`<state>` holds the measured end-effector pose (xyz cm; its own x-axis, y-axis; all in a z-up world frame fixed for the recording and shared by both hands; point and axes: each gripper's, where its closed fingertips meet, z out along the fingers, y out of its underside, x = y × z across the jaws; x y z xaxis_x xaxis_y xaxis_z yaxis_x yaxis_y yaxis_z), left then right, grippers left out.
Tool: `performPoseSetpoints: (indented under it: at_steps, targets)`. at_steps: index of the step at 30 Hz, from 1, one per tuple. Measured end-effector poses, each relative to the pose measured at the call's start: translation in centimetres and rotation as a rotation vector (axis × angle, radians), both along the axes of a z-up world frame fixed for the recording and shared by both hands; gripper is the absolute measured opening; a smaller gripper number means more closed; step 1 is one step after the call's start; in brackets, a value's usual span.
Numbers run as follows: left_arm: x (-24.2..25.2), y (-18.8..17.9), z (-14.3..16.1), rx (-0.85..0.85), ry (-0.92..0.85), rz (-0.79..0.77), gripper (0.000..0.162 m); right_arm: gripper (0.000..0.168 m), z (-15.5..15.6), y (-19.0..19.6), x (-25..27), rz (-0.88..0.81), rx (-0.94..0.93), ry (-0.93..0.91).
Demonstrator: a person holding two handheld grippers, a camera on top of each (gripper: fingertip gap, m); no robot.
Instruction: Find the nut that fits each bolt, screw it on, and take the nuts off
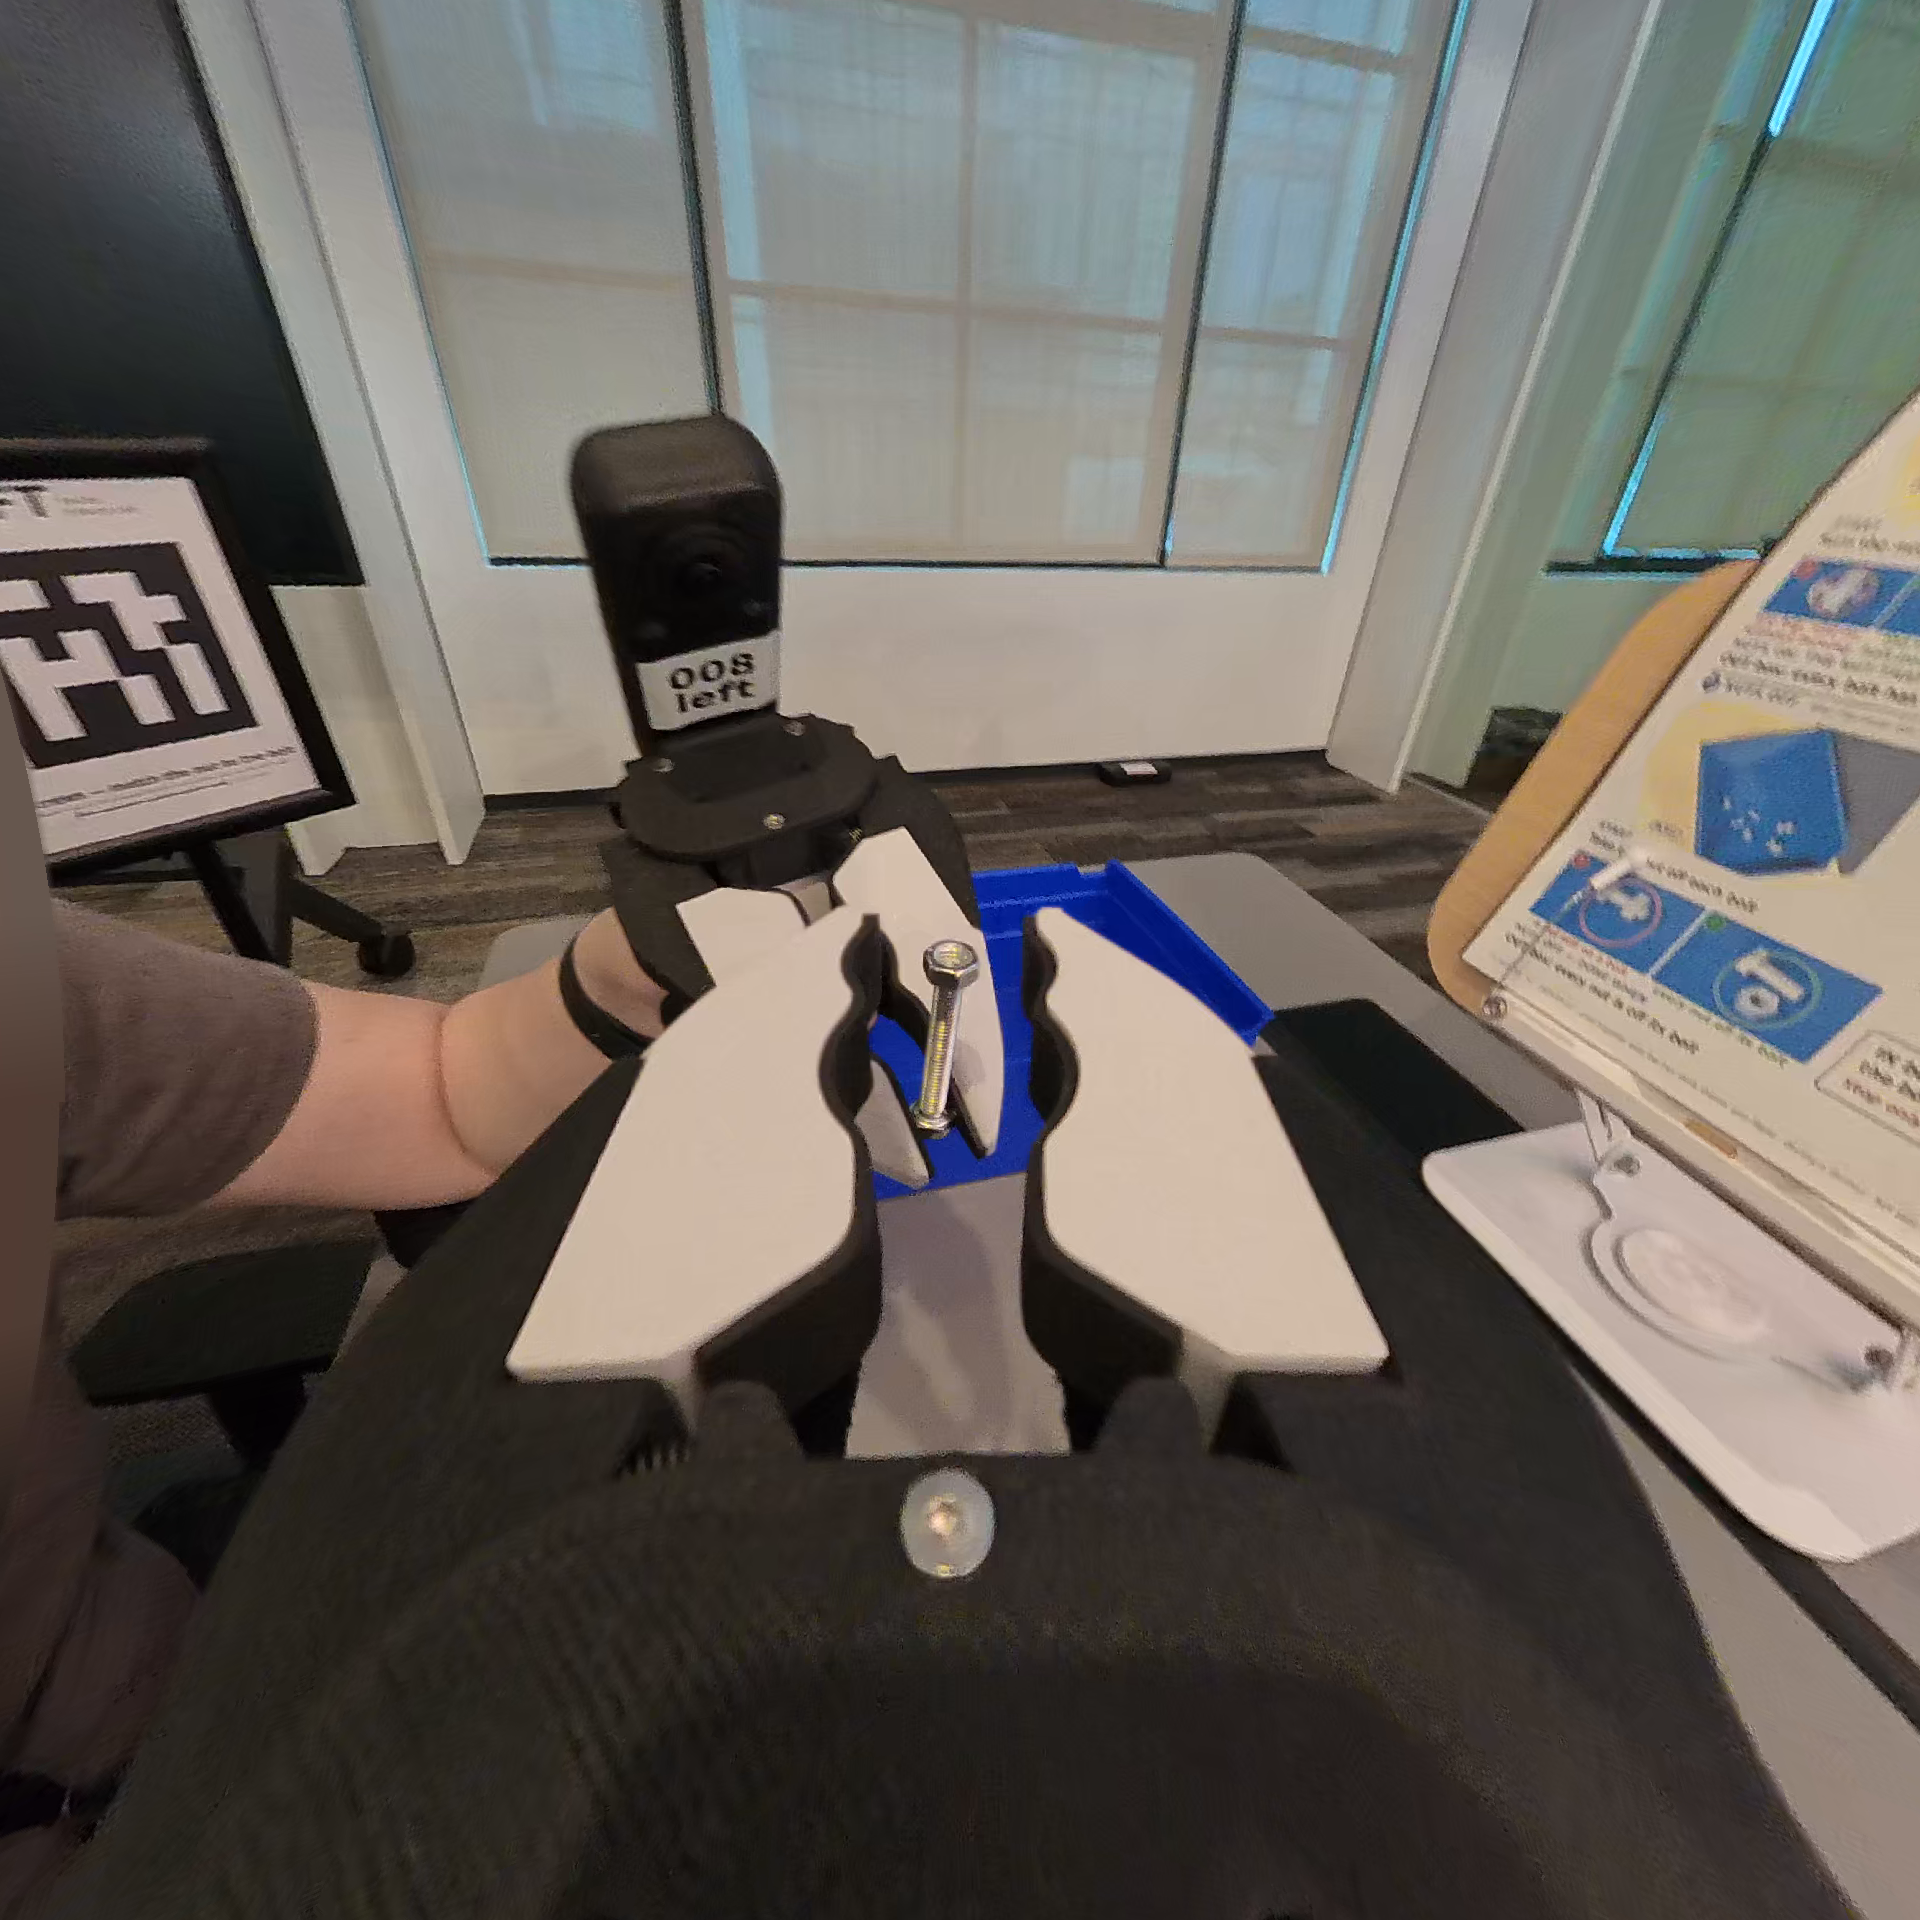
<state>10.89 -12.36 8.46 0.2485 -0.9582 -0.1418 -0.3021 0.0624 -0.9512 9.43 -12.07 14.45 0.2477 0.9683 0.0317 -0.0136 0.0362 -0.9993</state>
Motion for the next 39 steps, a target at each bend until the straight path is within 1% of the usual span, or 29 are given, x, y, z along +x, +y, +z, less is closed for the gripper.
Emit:
performPoseSetpoints:
  at_steps: [3,5,8,16,39]
  targets:
    - [0.1,-0.5,0.3,-0.005,-0.021,-0.037,0.010,0.035,1.0,-1.3,0.6,0.116,0.064,0.036]
    - [0.4,-1.2,0.5,-0.007,-0.034,-0.078,0.010,0.043,1.3,-1.9,0.8,0.184,0.103,0.061]
    - [0.6,-1.6,0.5,-0.001,-0.032,-0.101,0.010,0.043,0.8,-2.5,0.5,0.241,0.136,0.051]
    - [0.4,-1.7,0.8,0.000,-0.042,-0.097,0.010,0.042,0.3,-2.8,-0.1,0.237,0.170,0.026]
    - [0.1,-1.6,1.1,0.001,-0.050,-0.087,0.010,0.038,0.2,-3.2,-0.3,0.254,0.146,0.019]
